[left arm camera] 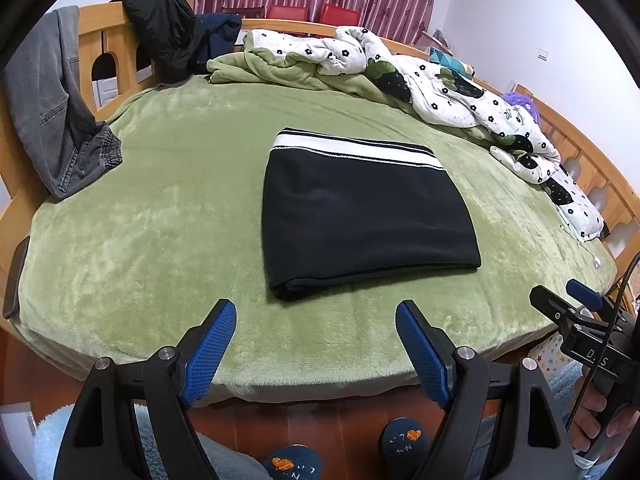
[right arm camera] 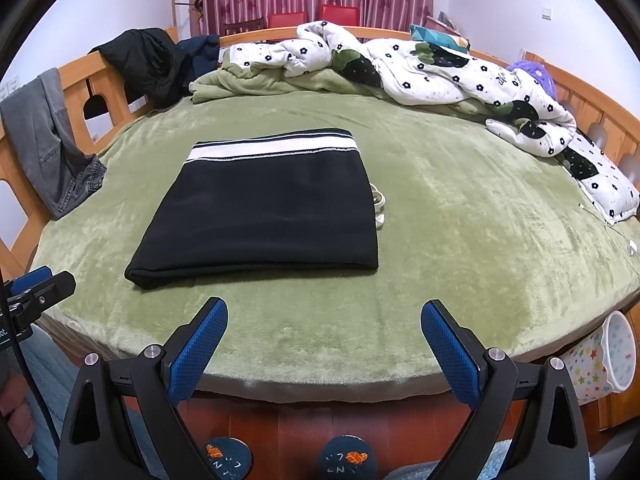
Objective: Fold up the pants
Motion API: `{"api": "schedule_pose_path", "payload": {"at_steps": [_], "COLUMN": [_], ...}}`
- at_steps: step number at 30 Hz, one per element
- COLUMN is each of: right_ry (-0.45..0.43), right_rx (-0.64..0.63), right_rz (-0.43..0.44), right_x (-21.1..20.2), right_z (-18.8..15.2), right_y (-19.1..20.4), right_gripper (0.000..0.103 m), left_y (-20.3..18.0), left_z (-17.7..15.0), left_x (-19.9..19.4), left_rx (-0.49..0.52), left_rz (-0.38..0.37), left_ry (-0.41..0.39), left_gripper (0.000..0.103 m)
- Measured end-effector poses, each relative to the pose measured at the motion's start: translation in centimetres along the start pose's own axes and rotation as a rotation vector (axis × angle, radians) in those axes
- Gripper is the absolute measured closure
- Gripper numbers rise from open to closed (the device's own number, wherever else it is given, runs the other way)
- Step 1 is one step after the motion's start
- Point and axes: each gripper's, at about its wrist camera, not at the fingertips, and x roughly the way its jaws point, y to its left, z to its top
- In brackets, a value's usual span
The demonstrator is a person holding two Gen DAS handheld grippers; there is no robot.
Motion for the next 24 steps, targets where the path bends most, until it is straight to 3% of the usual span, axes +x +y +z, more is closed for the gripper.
{"api": "schedule_pose_path", "payload": {"at_steps": [24], "right_ry": [0.001], "right_rx": [0.020], "right_rz": [-0.008], "right_x": [0.00], "right_z": [0.18], "right_y": [0.00], "right_gripper": [0.007], "left_y": [0.22], "left_z": [0.04], "left_x": [0.06], "left_rx": [0.007], "left_rz": [0.006], "left_ry": [-0.004], "left_gripper": [0.022]}}
